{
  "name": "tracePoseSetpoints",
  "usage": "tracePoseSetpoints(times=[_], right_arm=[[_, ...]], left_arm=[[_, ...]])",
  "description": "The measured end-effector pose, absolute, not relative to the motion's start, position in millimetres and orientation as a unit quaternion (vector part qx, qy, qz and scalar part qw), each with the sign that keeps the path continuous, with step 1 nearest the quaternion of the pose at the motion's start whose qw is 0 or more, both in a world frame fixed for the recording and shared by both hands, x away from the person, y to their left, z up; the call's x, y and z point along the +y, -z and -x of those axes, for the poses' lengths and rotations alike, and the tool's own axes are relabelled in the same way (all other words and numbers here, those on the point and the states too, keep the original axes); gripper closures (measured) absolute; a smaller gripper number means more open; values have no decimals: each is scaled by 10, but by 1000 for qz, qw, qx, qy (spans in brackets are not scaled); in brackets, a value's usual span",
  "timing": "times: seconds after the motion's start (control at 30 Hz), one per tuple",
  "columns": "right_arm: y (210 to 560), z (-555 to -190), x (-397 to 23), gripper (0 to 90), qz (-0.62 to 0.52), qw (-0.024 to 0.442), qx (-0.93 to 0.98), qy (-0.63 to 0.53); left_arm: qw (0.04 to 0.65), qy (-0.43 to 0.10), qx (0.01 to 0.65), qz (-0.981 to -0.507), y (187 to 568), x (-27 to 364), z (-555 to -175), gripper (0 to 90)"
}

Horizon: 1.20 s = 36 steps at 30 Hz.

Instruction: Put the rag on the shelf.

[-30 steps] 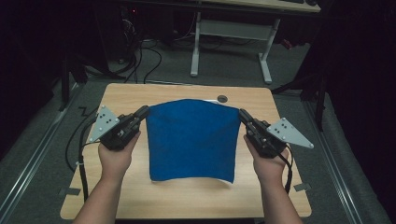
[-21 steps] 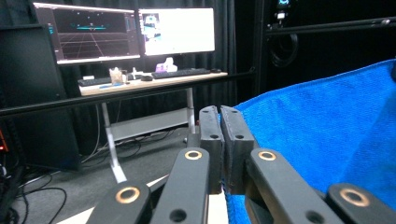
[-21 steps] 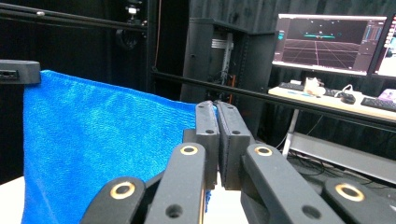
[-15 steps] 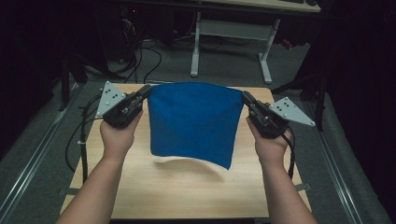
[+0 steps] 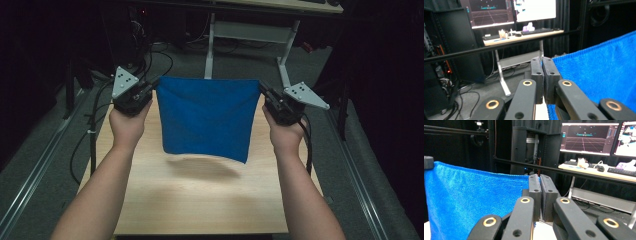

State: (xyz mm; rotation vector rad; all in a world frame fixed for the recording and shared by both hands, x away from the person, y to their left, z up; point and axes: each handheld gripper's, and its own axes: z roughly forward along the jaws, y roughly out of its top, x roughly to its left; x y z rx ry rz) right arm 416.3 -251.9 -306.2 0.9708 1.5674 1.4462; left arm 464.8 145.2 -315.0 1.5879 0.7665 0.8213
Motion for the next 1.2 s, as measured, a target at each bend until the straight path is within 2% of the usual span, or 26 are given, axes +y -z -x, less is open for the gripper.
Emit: tracePoseSetpoints(times=[0.47,0.63,0.77,0.83,0.93,0.97,1.2], right_arm=[[3095,-4760,-2537,889,-416,394,624,-531],[3186,-4979,-2553,890,-428,388,637,-511],[3335,-5107,-2523,890,-437,381,652,-489],[3510,-5177,-2498,889,-448,366,665,-472],[3626,-5207,-2489,890,-454,356,672,-464],[3791,-5232,-2471,889,-457,347,686,-448],[4198,-5221,-2479,889,-476,306,702,-432]], left_arm=[[519,-377,334,-691,3107,1302,-5073,888],[468,-392,333,-719,3239,1193,-5278,888],[455,-361,360,-730,3454,1191,-5422,888],[444,-325,379,-744,3688,1201,-5501,888],[431,-306,384,-757,3861,1209,-5519,888],[427,-288,386,-765,3992,1223,-5520,888],[423,-230,394,-783,4354,1254,-5482,889]])
